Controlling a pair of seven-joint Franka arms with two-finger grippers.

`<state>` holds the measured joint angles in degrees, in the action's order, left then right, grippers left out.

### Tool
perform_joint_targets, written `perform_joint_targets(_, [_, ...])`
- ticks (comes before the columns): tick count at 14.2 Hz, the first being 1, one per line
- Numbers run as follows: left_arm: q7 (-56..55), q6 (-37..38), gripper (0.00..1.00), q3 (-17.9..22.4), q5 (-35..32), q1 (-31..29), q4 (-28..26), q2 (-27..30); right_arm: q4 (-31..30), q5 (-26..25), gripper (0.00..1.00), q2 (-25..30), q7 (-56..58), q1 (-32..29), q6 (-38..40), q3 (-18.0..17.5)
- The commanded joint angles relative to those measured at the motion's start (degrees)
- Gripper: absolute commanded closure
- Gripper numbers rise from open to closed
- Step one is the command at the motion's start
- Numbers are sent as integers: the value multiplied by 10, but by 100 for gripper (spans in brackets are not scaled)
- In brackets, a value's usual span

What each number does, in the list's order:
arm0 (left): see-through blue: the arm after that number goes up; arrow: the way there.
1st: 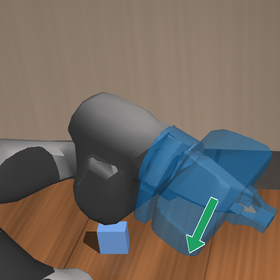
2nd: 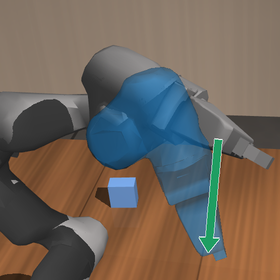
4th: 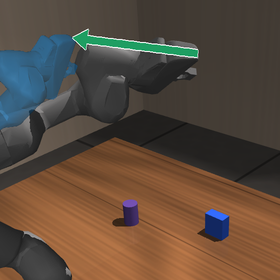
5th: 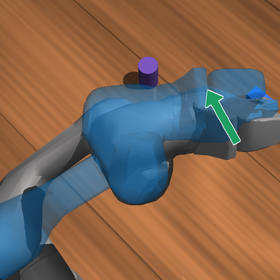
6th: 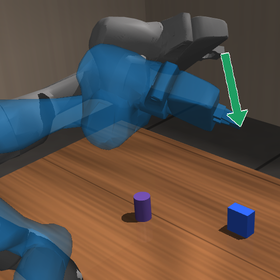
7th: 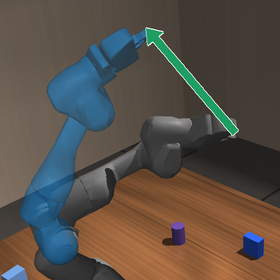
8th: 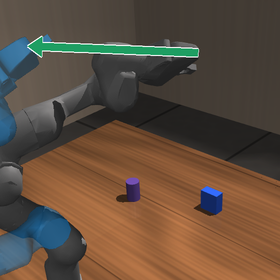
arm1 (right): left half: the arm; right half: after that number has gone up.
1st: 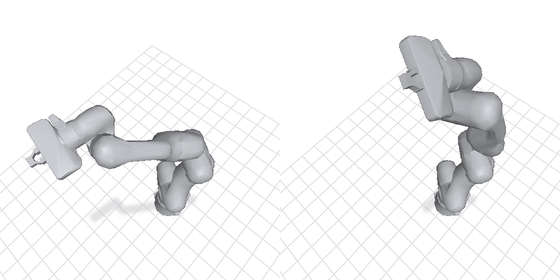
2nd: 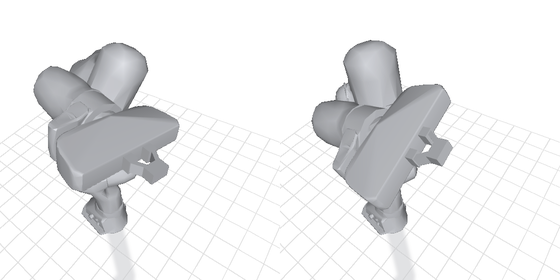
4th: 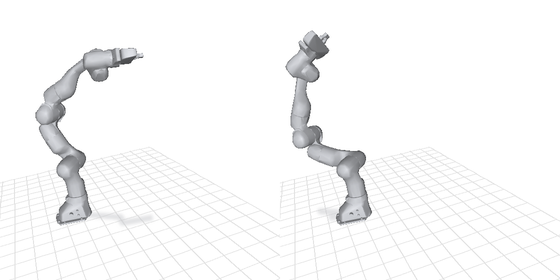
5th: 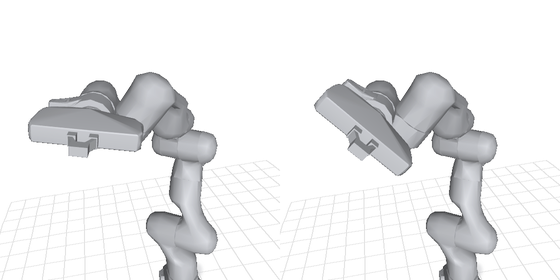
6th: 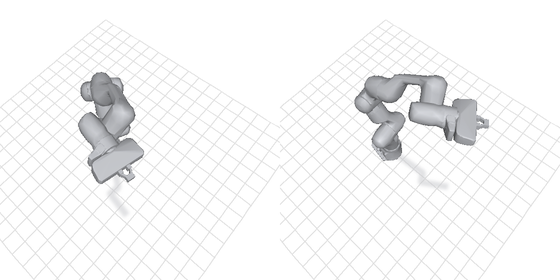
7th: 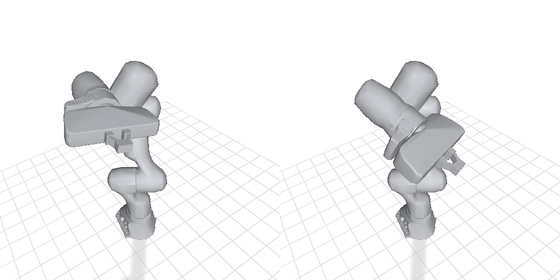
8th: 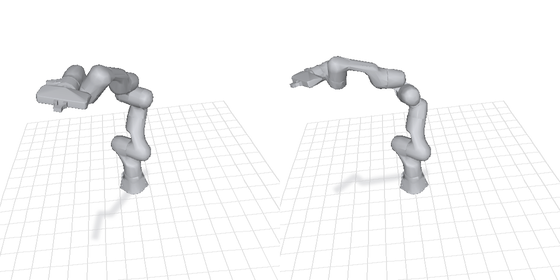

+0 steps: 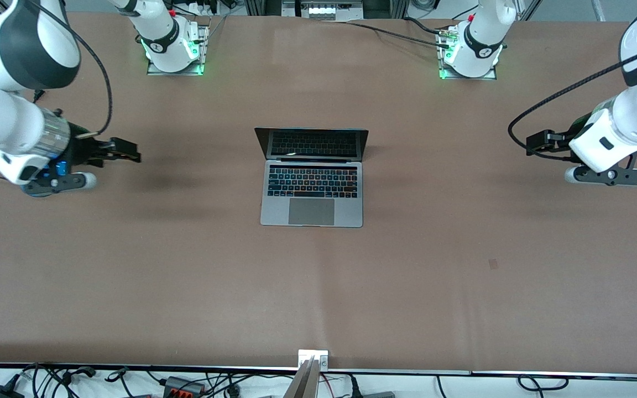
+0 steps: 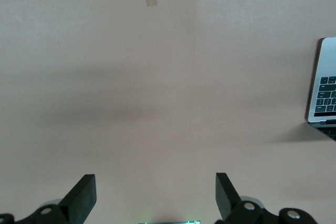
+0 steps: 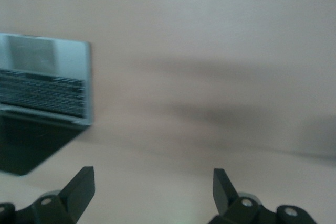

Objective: Close laptop with both arms from behind
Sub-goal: 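Move the right gripper and the left gripper toward the laptop screen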

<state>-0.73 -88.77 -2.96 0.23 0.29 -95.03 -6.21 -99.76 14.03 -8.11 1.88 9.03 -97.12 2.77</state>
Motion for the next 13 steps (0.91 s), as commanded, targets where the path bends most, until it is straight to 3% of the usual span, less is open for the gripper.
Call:
perform_joint_targets(1, [13,50,30,-3,10,6,14,-6,-47,82,0,12,43,6,-31,0])
perform_joint_targets(2, [13,67,58,-12,10,9,12,-6,-59,116,0,12,64,5,-39,0])
perform_joint_targets(4, [10,97,89,-30,11,10,8,-6,-82,187,0,12,122,3,-49,1])
perform_joint_targets(6, [4,104,96,-62,12,9,-8,-2,-100,243,0,13,190,1,-52,1])
perform_joint_targets(10, [-35,82,96,-123,77,9,-73,12,-147,336,0,23,415,-10,-44,7])
perform_joint_targets(13, [-121,34,97,-208,115,9,-110,15,-155,389,0,18,584,-32,-5,7])
